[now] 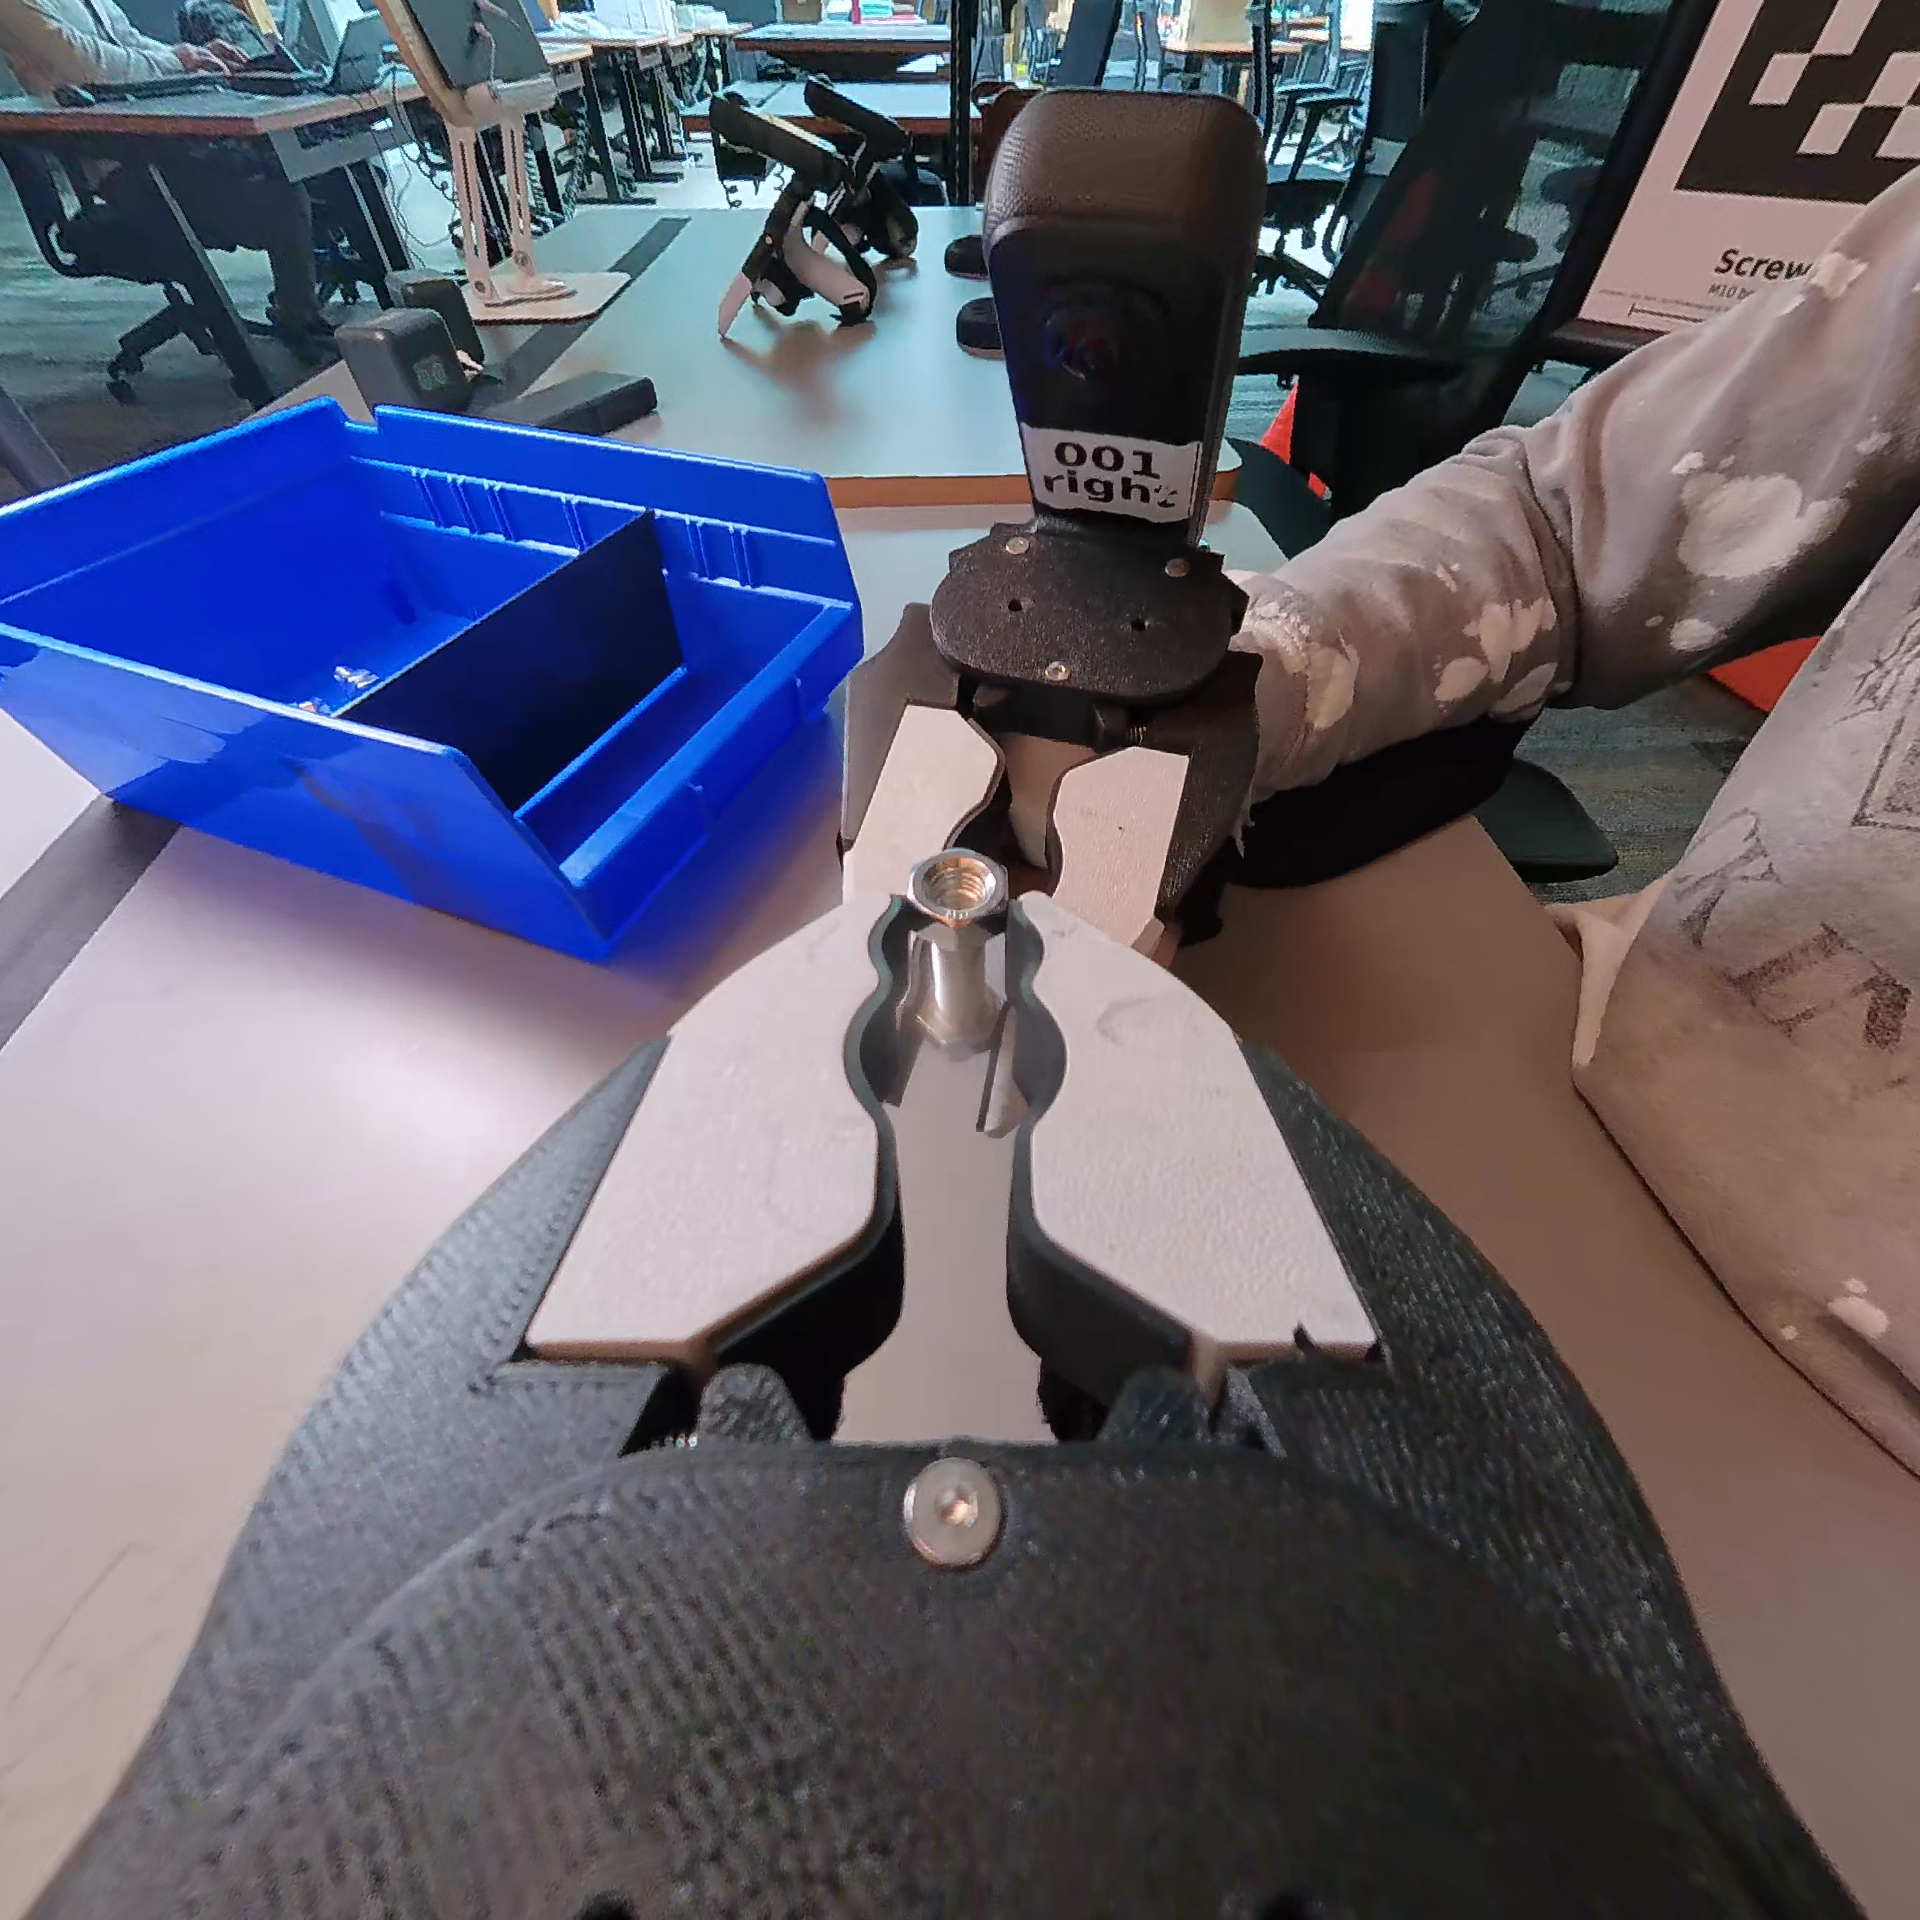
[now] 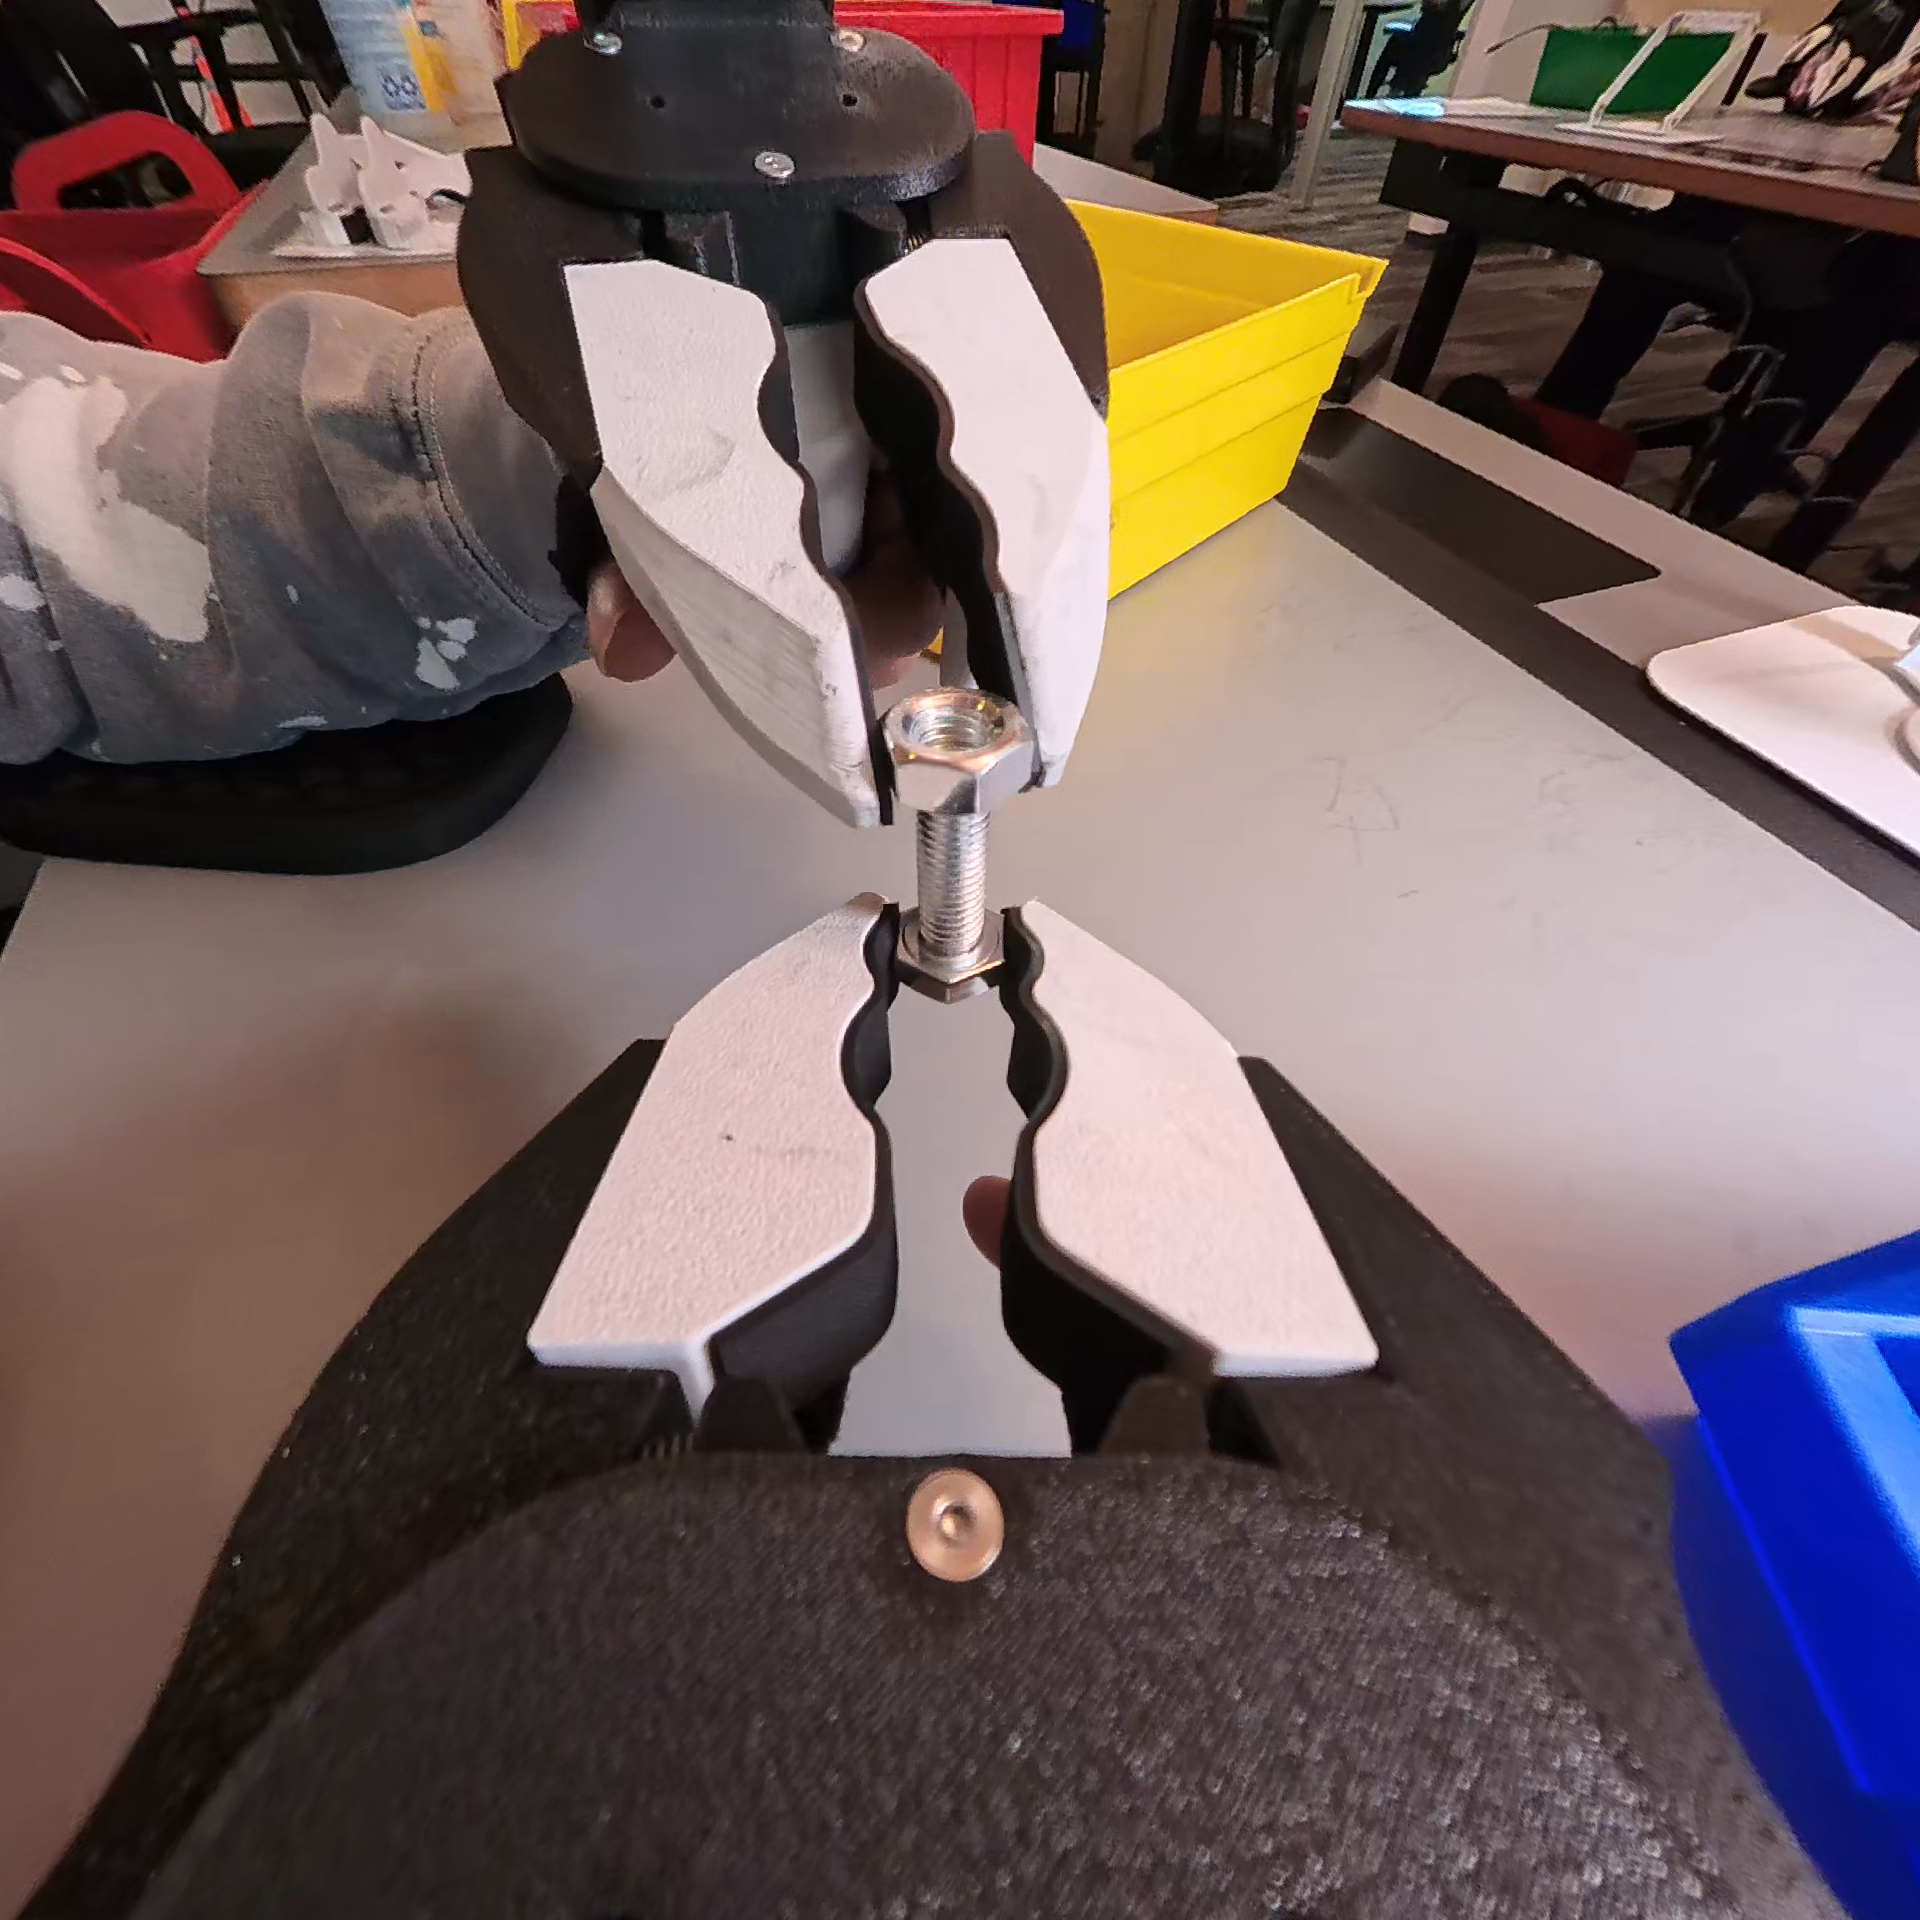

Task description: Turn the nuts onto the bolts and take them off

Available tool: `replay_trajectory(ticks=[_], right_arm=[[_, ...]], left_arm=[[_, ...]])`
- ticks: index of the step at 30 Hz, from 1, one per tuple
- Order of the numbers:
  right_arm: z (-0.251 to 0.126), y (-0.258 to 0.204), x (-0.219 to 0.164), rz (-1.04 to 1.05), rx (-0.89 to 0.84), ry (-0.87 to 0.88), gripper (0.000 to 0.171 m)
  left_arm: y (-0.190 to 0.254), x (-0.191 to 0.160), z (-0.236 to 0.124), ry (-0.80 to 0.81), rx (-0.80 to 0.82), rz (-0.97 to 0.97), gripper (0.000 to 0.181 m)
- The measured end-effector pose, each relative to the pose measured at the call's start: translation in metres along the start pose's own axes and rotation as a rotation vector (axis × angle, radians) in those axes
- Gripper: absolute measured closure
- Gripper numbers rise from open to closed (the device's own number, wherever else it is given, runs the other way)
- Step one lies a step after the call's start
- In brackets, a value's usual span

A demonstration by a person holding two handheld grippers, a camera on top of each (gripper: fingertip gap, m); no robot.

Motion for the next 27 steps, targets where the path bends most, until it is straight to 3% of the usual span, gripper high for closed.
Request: replay_trajectory(ticks=[9, 20, 27], right_arm=[[0.002, -0.003, -0.002, -0.021, 0.021, -0.015, 0.153], [0.002, -0.024, 0.0, -0.121, 0.193, 0.03, 0.153], [0.005, -0.024, -0.003, -0.116, 0.186, -0.009, 0.153]], left_arm=[[0.003, -0.002, -0.001, -0.052, -0.009, 0.033, 0.163], [0.021, -0.004, -0.009, -0.145, -0.172, 0.068, 0.164], [0.02, -0.006, -0.009, -0.213, -0.126, 0.096, 0.164]])
Point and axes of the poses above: each gripper's, where its closed fingertips meet, z out along the fingers, x out of its top, y = z × x across the jaws, the point moved 6 cm from there along -z, back along the fingers, and after that the axes turned 7 degrees about -z, right-handed, at the moved point
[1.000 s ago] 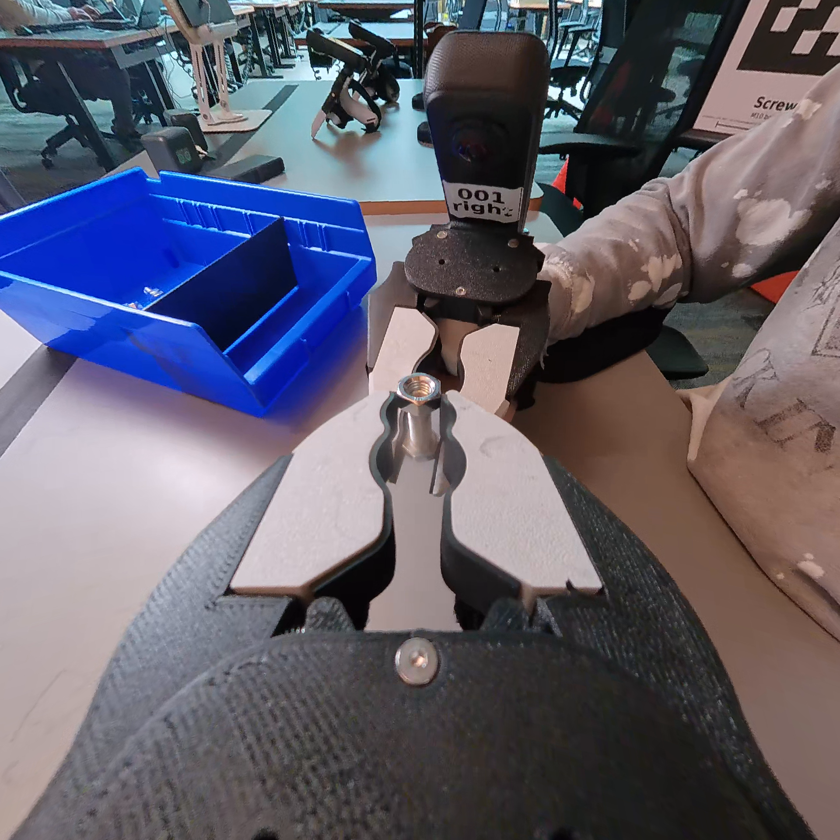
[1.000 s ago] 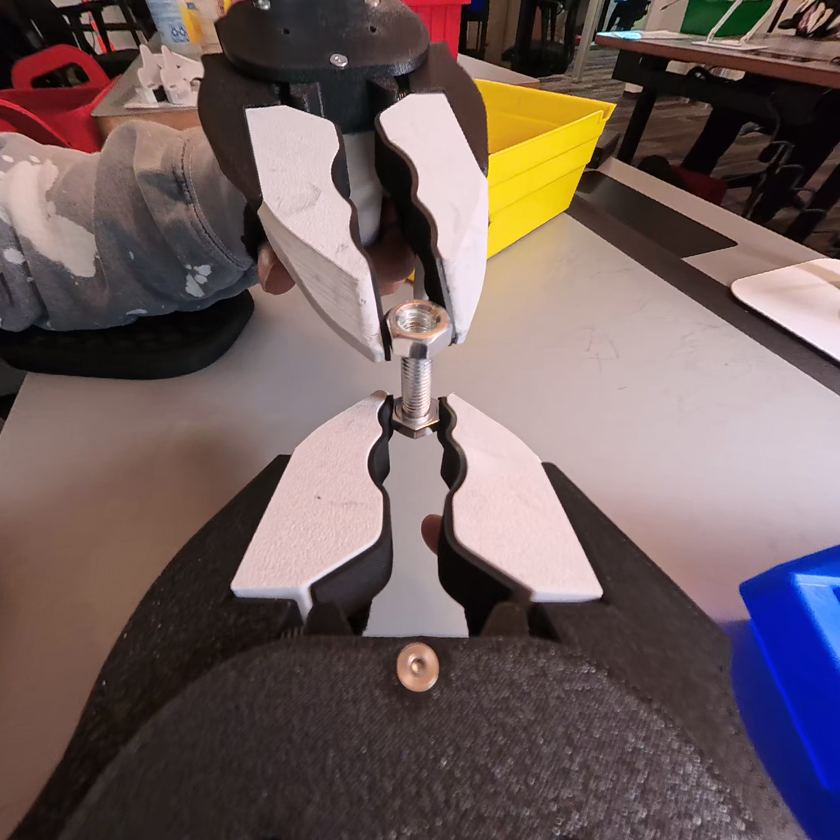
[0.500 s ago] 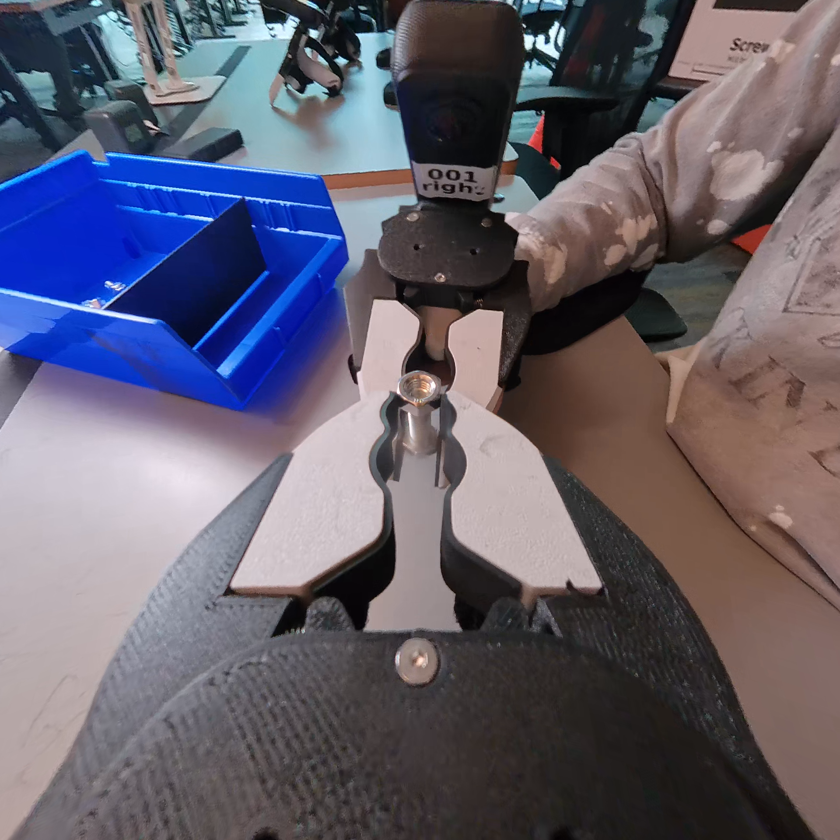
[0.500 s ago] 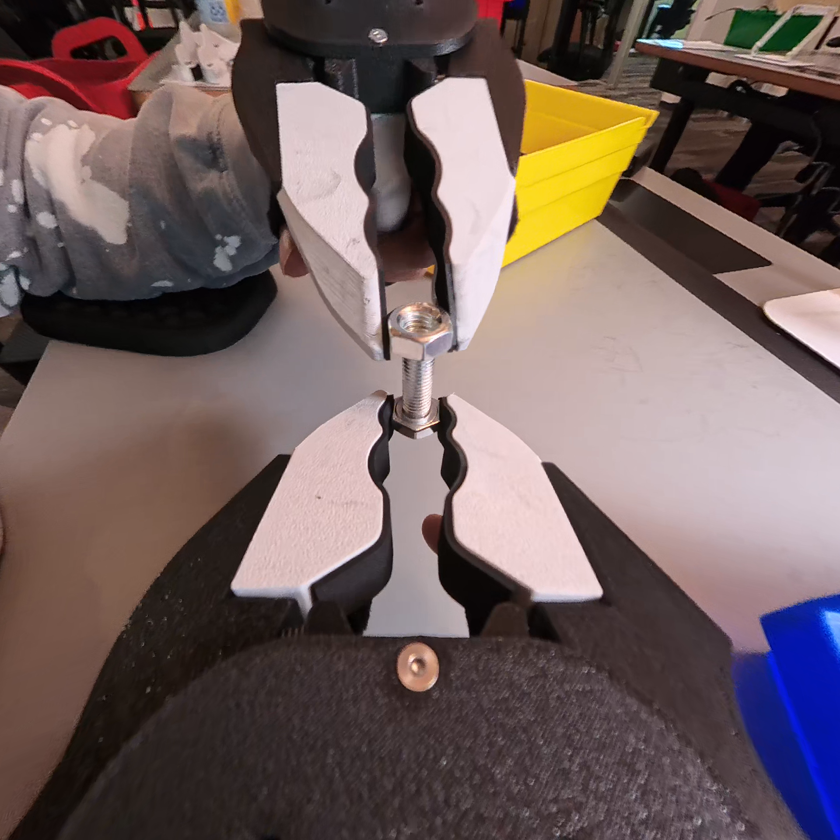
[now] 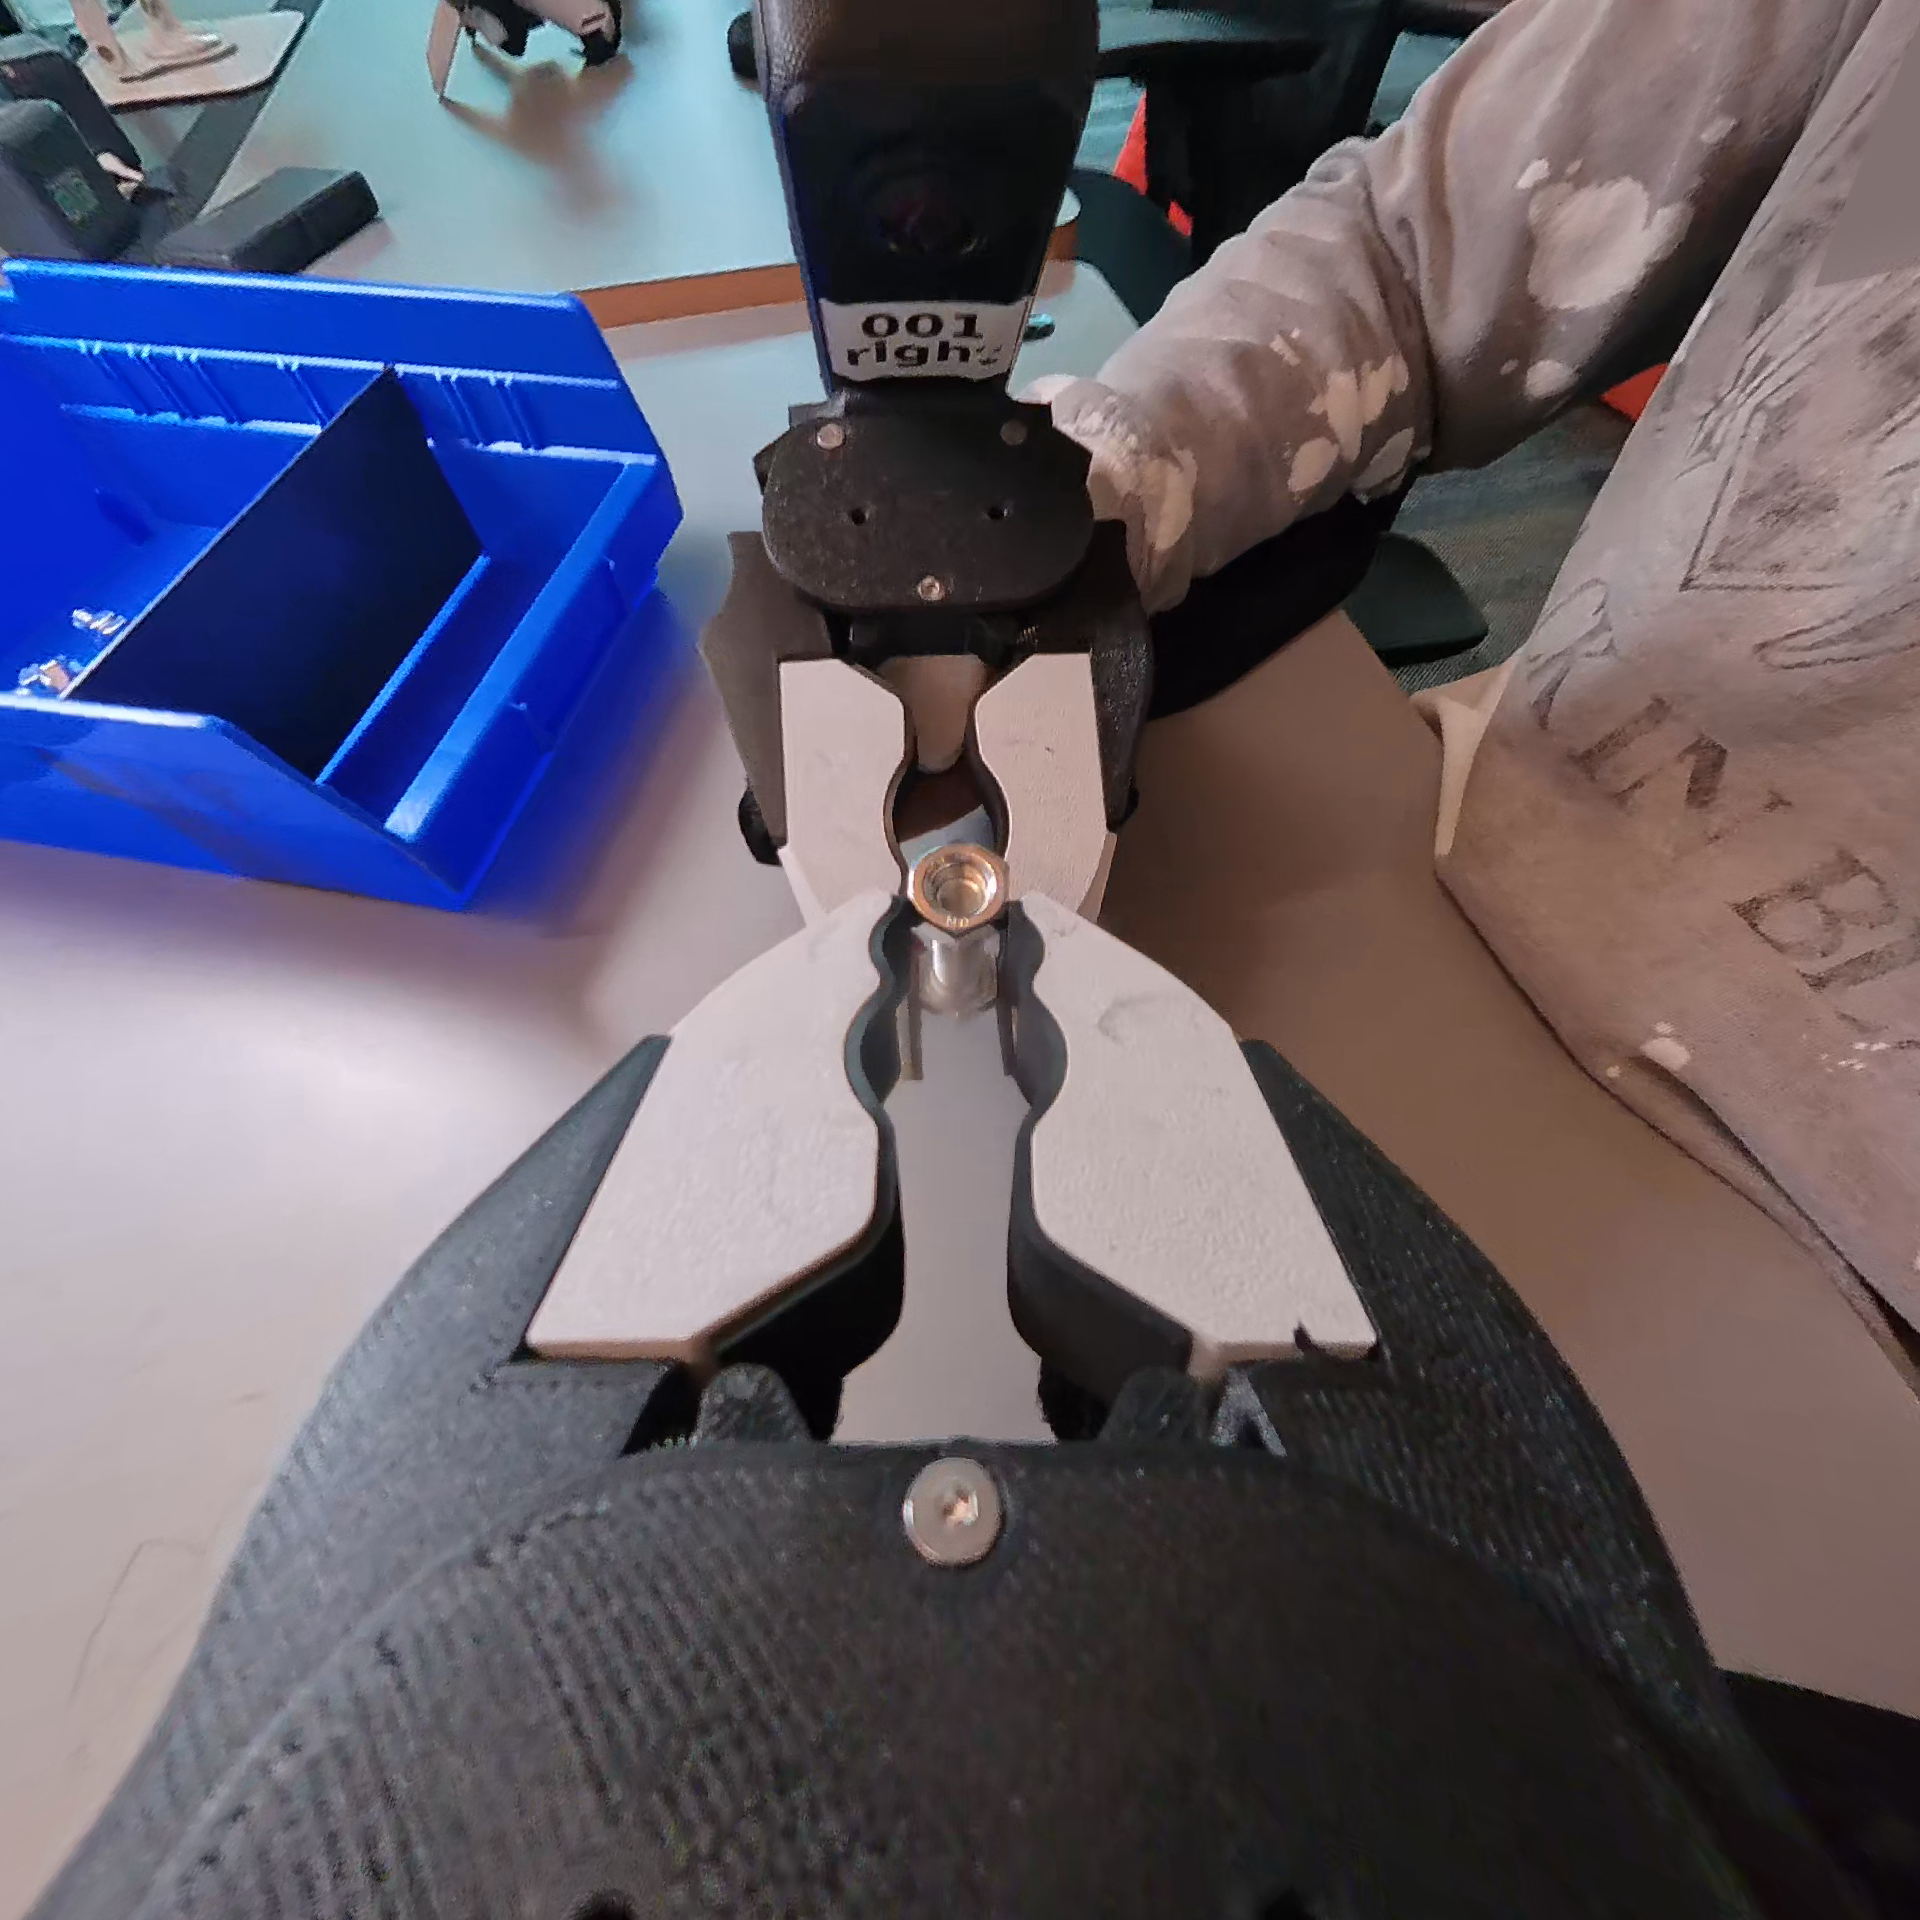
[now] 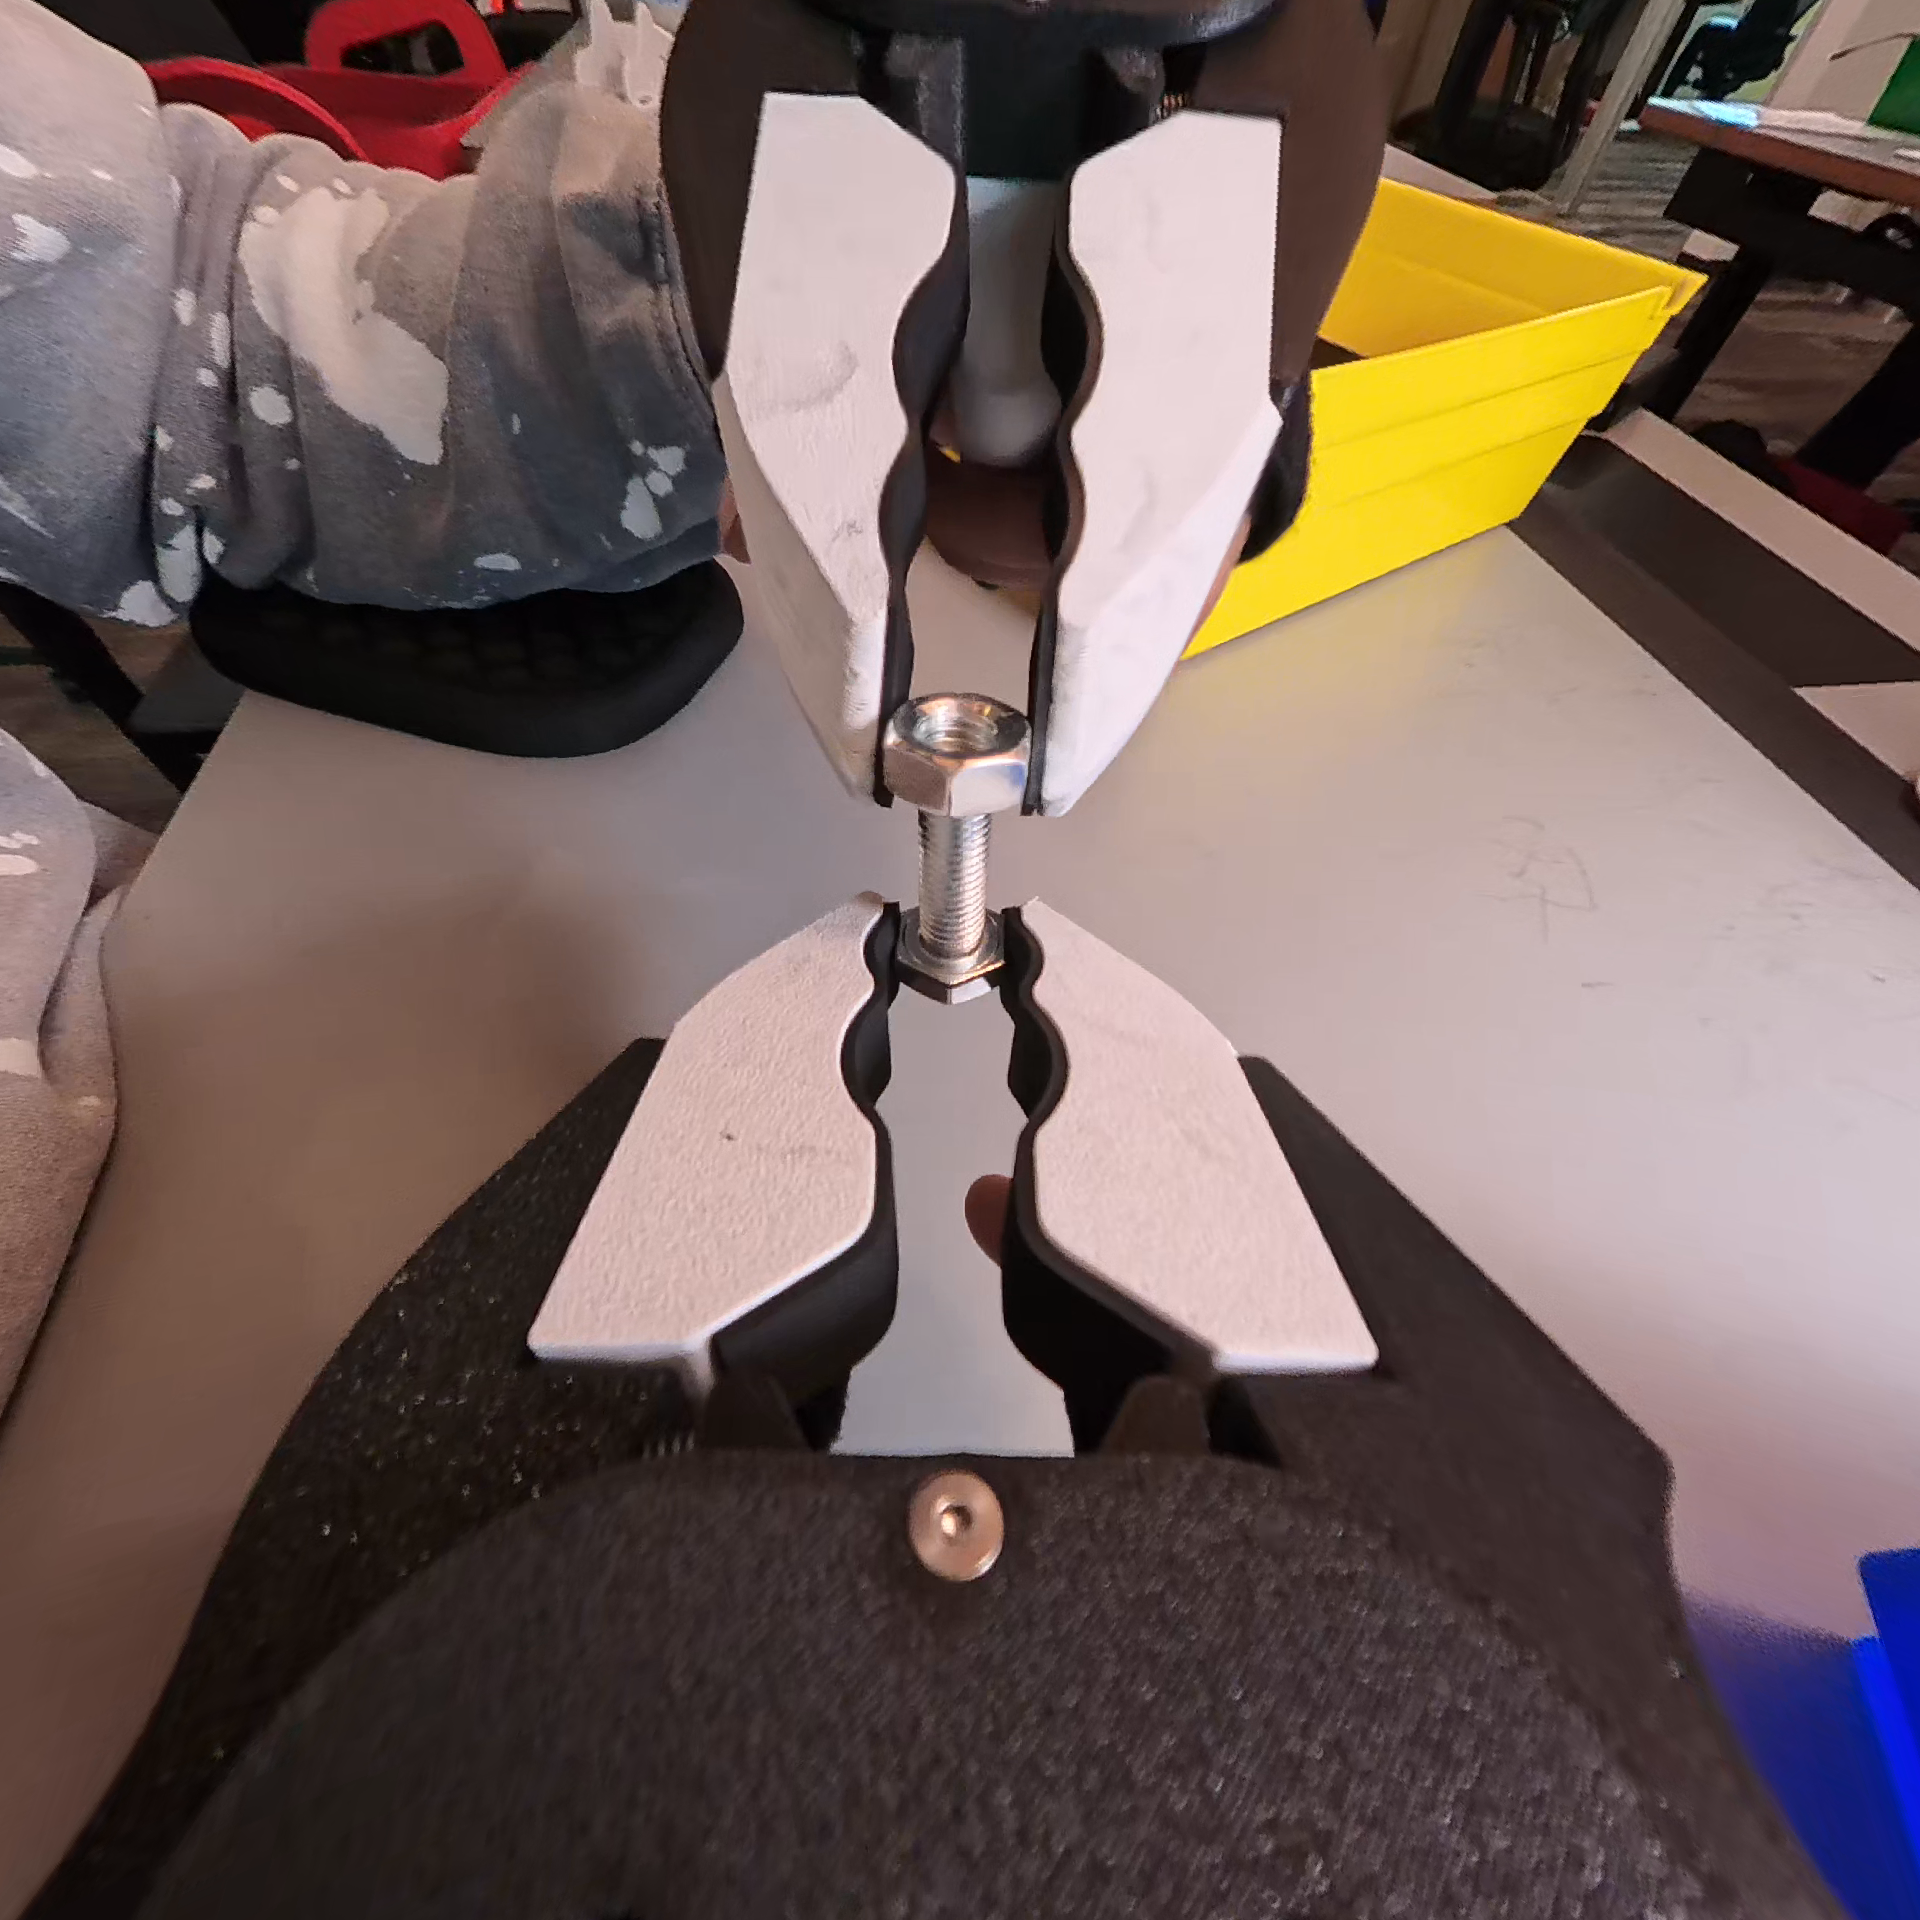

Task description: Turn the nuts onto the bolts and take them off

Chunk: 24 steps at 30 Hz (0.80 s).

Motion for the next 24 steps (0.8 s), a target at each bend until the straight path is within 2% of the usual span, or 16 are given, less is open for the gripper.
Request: replay_trajectory(ticks=[4, 24], right_arm=[[0.0019, 0.0023, -0.0042, 0.011, -0.024, -0.043, 0.153], [0.0013, 0.0065, -0.007, 0.067, -0.047, -0.055, 0.153]], left_arm=[[-0.0015, -0.0017, 0.0007, -0.062, 0.05, 0.019, 0.164], [-0.0074, -0.0035, -0.0015, -0.039, 0.068, -0.016, 0.159]])
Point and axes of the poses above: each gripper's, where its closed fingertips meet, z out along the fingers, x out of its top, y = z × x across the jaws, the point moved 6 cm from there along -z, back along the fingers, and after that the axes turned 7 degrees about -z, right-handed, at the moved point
